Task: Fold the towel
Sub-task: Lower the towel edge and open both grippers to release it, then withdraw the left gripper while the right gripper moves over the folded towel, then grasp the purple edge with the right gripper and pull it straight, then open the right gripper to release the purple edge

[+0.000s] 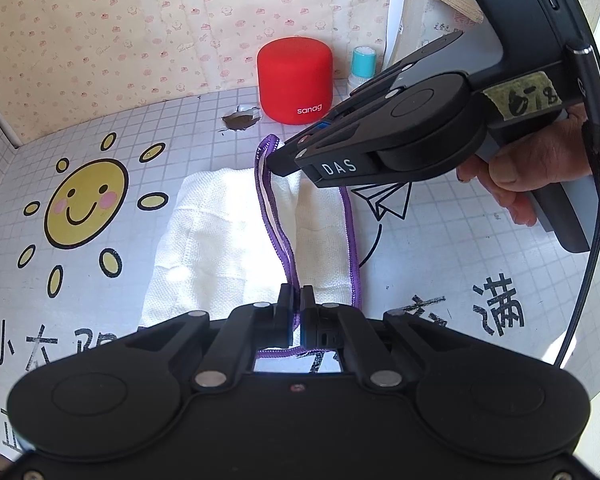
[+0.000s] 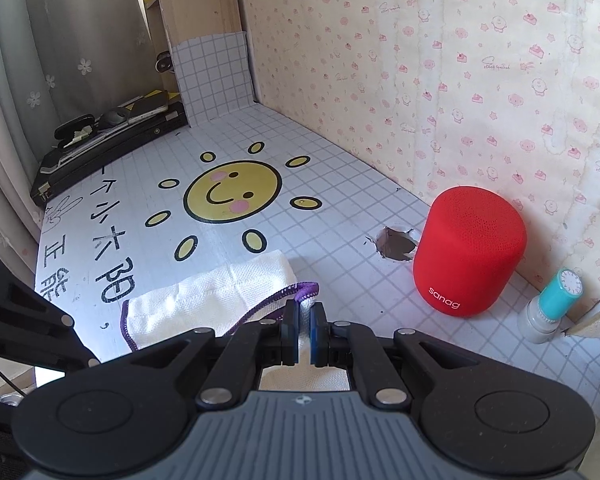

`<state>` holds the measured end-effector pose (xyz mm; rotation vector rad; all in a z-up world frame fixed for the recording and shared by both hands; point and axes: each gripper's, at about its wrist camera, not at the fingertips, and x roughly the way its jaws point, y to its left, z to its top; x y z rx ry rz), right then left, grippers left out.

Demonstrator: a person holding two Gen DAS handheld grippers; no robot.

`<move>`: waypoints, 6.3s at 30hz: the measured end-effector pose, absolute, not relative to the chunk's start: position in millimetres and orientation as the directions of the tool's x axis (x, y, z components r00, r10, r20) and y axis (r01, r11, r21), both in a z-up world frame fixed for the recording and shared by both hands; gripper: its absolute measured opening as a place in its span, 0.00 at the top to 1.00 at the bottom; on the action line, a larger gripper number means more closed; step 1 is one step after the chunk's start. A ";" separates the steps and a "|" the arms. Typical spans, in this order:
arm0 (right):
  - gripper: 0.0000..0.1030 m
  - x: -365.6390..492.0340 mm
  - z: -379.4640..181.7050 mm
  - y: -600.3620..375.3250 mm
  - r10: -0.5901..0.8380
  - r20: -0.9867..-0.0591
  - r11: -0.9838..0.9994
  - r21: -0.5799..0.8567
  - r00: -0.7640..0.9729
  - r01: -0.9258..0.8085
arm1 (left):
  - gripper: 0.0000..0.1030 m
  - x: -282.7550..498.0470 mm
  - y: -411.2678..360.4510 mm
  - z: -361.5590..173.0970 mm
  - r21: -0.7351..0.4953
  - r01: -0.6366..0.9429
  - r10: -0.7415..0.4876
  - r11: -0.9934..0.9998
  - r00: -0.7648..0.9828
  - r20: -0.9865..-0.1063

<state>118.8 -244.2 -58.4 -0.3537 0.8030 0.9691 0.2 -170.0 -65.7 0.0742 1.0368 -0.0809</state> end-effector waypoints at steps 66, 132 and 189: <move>0.71 75.8 -69.5 -251.4 0.556 -0.797 0.656 0.246 0.236 -0.713 | 0.60 -11.3 -147.7 -71.8 0.178 0.203 0.033 0.963 0.566 -0.824; 0.62 26.2 -88.5 -245.3 0.464 -0.815 0.872 0.489 0.349 -0.018 | 0.52 95.2 -53.2 -66.9 0.107 0.379 -0.152 0.919 0.591 -0.792; 0.97 4.7 -58.4 -263.4 0.373 -0.815 0.913 0.407 0.444 -0.019 | 0.49 92.0 -95.2 -97.4 0.340 0.544 -0.079 0.767 0.607 -0.791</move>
